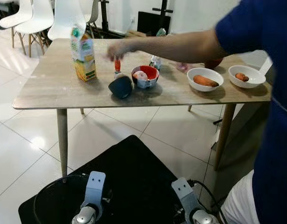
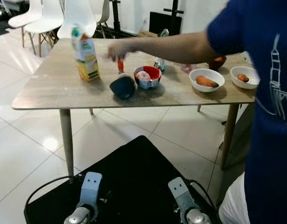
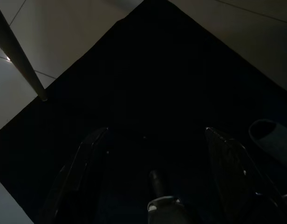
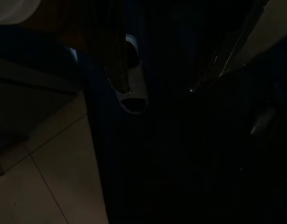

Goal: Restocking fridge

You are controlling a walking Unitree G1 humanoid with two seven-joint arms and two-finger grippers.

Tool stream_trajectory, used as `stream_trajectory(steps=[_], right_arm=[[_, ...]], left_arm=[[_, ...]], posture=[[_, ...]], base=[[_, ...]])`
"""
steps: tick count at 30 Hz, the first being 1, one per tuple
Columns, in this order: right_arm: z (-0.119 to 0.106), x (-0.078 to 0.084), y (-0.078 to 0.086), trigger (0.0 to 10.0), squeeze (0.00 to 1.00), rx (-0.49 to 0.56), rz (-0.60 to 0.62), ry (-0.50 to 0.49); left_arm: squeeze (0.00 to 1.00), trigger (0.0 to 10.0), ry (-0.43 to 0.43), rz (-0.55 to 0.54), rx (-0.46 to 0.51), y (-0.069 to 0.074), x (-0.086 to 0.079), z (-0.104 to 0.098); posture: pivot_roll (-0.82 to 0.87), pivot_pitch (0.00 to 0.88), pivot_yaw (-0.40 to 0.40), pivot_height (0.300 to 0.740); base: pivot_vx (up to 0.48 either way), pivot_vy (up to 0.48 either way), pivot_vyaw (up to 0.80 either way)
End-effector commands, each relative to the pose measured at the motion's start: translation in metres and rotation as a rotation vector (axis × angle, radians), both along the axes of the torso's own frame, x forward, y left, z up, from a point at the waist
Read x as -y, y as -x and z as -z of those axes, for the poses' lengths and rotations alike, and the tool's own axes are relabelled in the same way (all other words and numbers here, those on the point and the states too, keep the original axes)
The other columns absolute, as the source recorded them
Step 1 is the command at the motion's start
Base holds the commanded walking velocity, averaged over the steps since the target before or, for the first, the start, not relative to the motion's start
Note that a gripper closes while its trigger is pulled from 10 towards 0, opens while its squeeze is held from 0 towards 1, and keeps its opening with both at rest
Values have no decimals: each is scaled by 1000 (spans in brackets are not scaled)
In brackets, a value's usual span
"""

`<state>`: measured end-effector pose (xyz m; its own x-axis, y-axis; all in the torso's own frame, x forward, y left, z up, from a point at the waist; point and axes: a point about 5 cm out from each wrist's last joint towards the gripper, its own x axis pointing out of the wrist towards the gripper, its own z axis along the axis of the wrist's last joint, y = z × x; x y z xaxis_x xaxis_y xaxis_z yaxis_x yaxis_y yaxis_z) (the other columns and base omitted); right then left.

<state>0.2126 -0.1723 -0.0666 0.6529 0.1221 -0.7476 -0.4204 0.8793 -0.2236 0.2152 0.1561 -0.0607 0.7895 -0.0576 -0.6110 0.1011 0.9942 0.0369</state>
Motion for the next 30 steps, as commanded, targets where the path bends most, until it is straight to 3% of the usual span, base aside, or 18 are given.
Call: stream_trajectory(steps=[1,5,9,10,13,19,21,25,30], right_arm=[[2,4,4,10000,0,-11,-15,17],[-2,10,0,10000,0,9,-11,33],[-5,17,-3,10000,0,18,-37,64],[-7,20,-5,10000,0,25,-52,71],[-10,24,-7,10000,0,46,-61,54],[-9,28,-6,10000,0,48,49,32],[-6,21,-3,10000,0,41,21,23],[-2,9,0,10000,0,33,113,-38],[1,-5,2,10000,0,19,69,-55]], left_arm=[[0,10000,28,-16,-16,6,6,4],[0,10000,19,3,-28,8,3,5],[0,10000,-2,33,-31,9,2,6],[0,10000,-6,34,-24,8,1,5],[0,10000,-6,20,-9,5,-3,3],[0,10000,-25,48,-19,9,-3,4],[0,10000,-24,47,-14,9,-2,4],[0,10000,-8,30,-7,9,3,4],[0,10000,-6,61,-24,12,8,7]], posture=[[-99,102,-37,719],[-143,111,-21,719],[-199,117,-62,719],[-277,115,-100,719],[-291,115,-93,719],[-228,81,-67,719],[-199,78,-69,719],[-145,64,-37,719],[-149,48,0,719]], base=[[0,0,0],[0,0,0],[0,0,0],[0,0,0],[0,0,0],[0,0,0],[0,0,0],[0,0,0],[0,0,0]])
